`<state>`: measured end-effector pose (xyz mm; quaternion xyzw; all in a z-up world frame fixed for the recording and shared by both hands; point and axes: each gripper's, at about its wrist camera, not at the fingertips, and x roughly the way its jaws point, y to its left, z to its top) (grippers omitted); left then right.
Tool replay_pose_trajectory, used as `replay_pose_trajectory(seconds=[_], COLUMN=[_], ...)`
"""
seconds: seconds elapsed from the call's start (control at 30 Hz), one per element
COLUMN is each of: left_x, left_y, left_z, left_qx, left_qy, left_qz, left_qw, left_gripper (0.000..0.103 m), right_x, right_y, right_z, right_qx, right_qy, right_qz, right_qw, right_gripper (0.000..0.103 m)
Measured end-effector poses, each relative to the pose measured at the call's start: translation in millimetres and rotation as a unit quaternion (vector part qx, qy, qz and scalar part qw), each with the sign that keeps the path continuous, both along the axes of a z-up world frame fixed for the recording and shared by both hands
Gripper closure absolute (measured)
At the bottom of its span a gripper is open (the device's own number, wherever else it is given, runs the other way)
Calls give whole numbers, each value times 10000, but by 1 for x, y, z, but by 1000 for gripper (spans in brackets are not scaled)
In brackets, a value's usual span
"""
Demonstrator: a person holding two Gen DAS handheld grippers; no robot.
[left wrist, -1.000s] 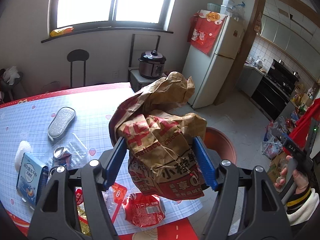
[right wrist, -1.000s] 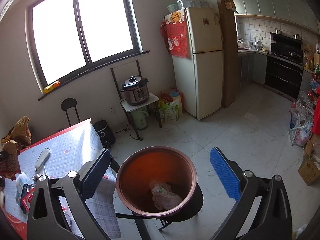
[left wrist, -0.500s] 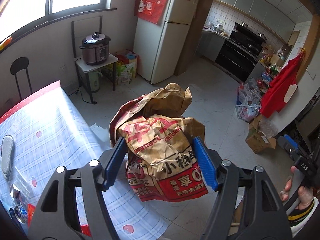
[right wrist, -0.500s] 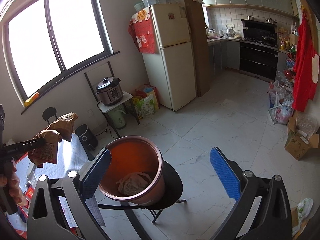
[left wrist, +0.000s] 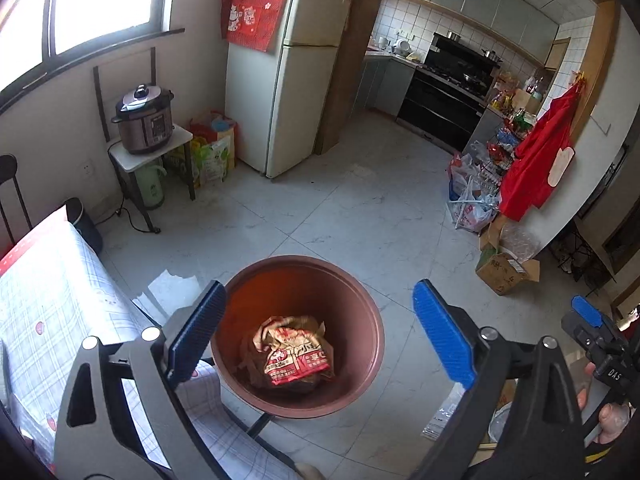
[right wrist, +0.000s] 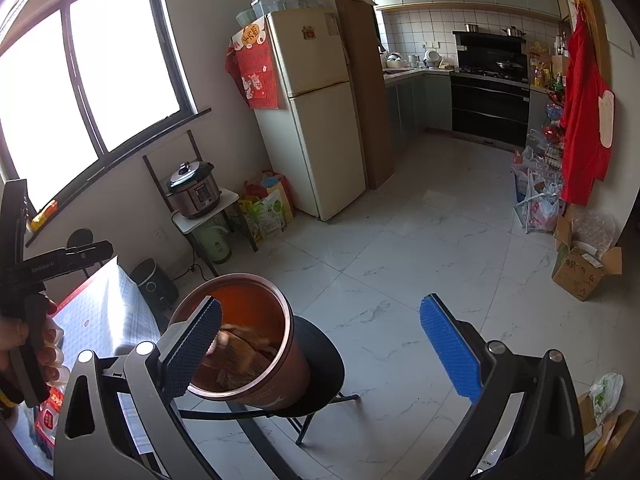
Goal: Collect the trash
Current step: 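Return both tools to the table and grasp the red crushed can with the right tool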
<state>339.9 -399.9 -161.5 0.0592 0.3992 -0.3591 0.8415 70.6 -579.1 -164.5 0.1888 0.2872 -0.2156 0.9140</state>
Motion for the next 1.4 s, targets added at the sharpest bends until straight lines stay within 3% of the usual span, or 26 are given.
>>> replay_pose_trajectory(seconds=[0.2, 0.4, 0.6, 0.8, 1.17, 1.4], left_x=[-4, -10, -29, -65, -125, -143], left_y=[44, 118, 212, 299, 432, 501], left_z=[15, 24, 32, 40, 29, 17], left_qx=[-18, 21, 32, 173, 211, -11], left_qy=[-116, -226, -330, -647, -592, -423], left_qz=[341, 1095, 2035, 2666, 3357, 3708], left_qw=[9993, 9937, 9785, 9615, 9399, 9277], left_gripper=[8, 6, 6, 6, 6, 6], right_x=[11, 34, 57, 66, 79, 80], right_y=[9, 34, 66, 111, 222, 292], right_z=[3, 5, 8, 16, 28, 28], right_qx=[59, 88, 86, -129, -222, -317], right_qy=[-58, -92, -73, -79, 44, 224], right_qz=[162, 545, 786, 957, 1603, 2048], right_qw=[9998, 9984, 9968, 9953, 9868, 9780], right_gripper=[5, 5, 5, 5, 5, 5])
